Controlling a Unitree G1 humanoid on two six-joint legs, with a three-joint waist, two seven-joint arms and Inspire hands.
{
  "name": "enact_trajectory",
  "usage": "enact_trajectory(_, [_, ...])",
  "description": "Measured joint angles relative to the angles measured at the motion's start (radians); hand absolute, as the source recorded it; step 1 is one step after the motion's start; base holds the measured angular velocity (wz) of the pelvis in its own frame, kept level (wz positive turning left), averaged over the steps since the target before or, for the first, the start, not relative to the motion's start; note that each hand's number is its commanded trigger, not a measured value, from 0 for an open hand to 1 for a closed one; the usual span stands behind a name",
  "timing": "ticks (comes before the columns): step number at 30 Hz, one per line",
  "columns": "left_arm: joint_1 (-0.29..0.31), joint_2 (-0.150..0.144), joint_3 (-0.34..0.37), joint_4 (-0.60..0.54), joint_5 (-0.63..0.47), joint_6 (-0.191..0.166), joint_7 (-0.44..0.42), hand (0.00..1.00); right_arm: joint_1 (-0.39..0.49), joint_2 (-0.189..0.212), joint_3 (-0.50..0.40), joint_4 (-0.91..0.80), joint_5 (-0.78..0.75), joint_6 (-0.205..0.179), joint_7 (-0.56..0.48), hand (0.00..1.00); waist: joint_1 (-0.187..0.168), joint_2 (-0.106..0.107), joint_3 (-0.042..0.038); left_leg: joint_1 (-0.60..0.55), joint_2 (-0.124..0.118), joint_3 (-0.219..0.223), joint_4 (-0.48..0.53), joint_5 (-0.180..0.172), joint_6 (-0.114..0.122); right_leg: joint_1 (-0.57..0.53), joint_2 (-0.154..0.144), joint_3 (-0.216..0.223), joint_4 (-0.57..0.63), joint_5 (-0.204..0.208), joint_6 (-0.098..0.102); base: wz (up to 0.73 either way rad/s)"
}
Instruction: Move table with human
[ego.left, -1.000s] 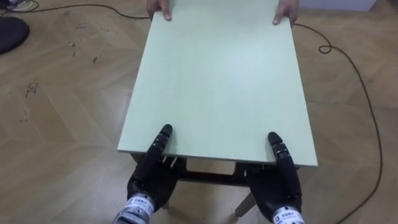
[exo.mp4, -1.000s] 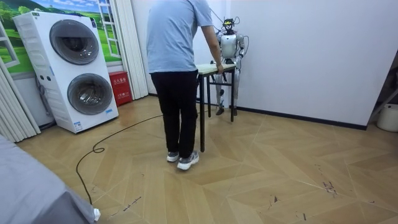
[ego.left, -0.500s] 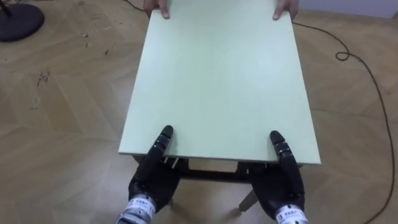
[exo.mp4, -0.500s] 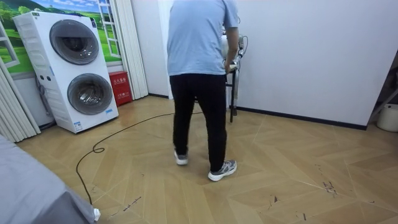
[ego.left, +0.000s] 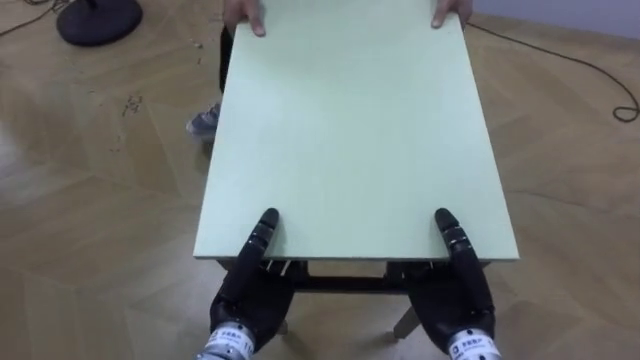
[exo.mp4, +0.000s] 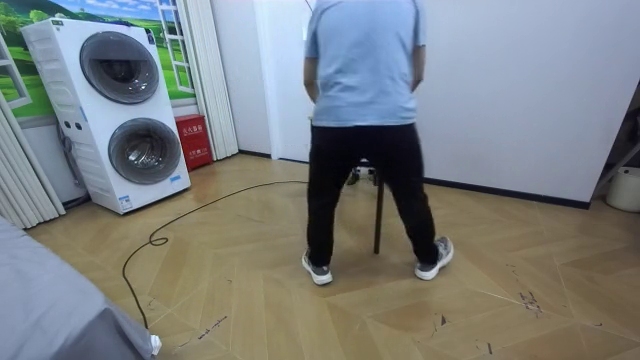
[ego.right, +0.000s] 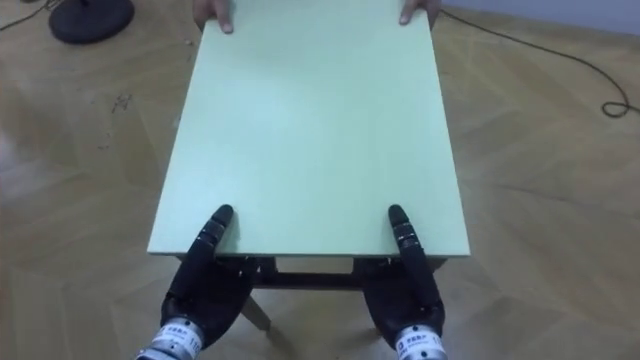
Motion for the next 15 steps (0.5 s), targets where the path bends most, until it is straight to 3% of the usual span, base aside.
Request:
enact_trajectory(2, [0.0, 0.001, -0.003, 0.0, 0.0, 0.0, 0.0, 1.0, 0.001, 0.001, -0.001, 0.0, 0.0, 0.0, -0.002, 1.0, -0.006, 0.002, 0.0016, 0.007, 0.001, -0.081, -0.008, 0.01, 0.005, -0.042, -0.02, -0.021, 0.127, -0.015, 0.008, 0.63])
enact_trajectory(3, [0.001, 0.001, -0.008, 0.001, -0.009, -0.008, 0.0, 1.0, 0.003, 0.0, -0.006, 0.001, -0.003, 0.001, -0.006, 1.0, -0.017, 0.006, 0.0093, 0.013, 0.002, -0.186, -0.006, 0.012, 0.005, -0.102, -0.015, 0.013, 0.193, -0.052, 0.003, 0.64])
enact_trajectory(4, [0.001, 0.017, -0.011, -0.001, -0.029, -0.026, -0.003, 1.0, 0.0, 0.011, 0.001, -0.001, -0.011, 0.001, -0.01, 1.0, -0.021, -0.008, 0.0058, -0.013, -0.012, -0.242, 0.011, 0.011, 0.004, -0.138, 0.002, 0.091, 0.098, -0.046, -0.007, 0.73])
enact_trajectory(5, [0.0, 0.025, -0.011, -0.006, -0.033, -0.031, -0.006, 1.0, 0.0, 0.017, 0.004, -0.009, -0.019, -0.001, -0.011, 1.0, -0.028, -0.02, 0.0068, -0.03, -0.03, -0.253, 0.019, 0.009, 0.001, -0.153, -0.006, 0.121, 0.062, 0.006, -0.006, 1.09])
enact_trajectory(6, [0.0, 0.019, -0.015, -0.005, -0.033, -0.031, 0.006, 1.0, 0.004, 0.016, 0.01, -0.012, -0.027, -0.012, -0.011, 1.0, -0.054, -0.008, 0.0079, -0.043, -0.044, -0.256, 0.013, 0.003, -0.009, -0.159, -0.028, 0.099, 0.098, -0.004, -0.017, 1.26])
enact_trajectory(7, [0.0, 0.012, -0.022, -0.005, -0.033, -0.031, 0.009, 1.0, 0.002, 0.01, 0.011, -0.013, -0.03, -0.022, -0.009, 1.0, -0.07, -0.004, 0.0084, -0.048, -0.043, -0.207, -0.002, 0.019, -0.014, -0.158, -0.037, 0.082, 0.112, -0.01, -0.011, 1.25])
enact_trajectory(9, [-0.003, 0.007, -0.03, -0.007, -0.033, -0.031, 0.008, 1.0, 0.004, 0.008, 0.008, -0.013, -0.029, -0.028, -0.009, 1.0, -0.089, -0.005, 0.0086, -0.053, -0.042, -0.166, -0.016, 0.043, -0.012, -0.139, -0.041, 0.08, 0.113, -0.017, -0.001, 1.02])
enact_trajectory(10, [-0.006, 0.006, -0.032, -0.006, -0.031, -0.031, 0.009, 1.0, 0.006, 0.009, 0.008, -0.013, -0.026, -0.031, -0.009, 1.0, -0.095, -0.007, 0.0095, -0.05, -0.043, -0.165, -0.021, 0.048, -0.011, -0.124, -0.038, 0.09, 0.107, -0.021, 0.005, 0.89])
enact_trajectory(15, [-0.002, 0.012, -0.024, -0.006, -0.017, -0.031, 0.008, 1.0, 0.006, 0.022, 0.01, -0.002, -0.024, -0.029, -0.01, 1.0, -0.053, -0.012, 0.0119, -0.046, -0.044, -0.176, -0.016, 0.048, -0.011, -0.081, -0.029, 0.11, 0.065, -0.023, 0.008, 0.29])
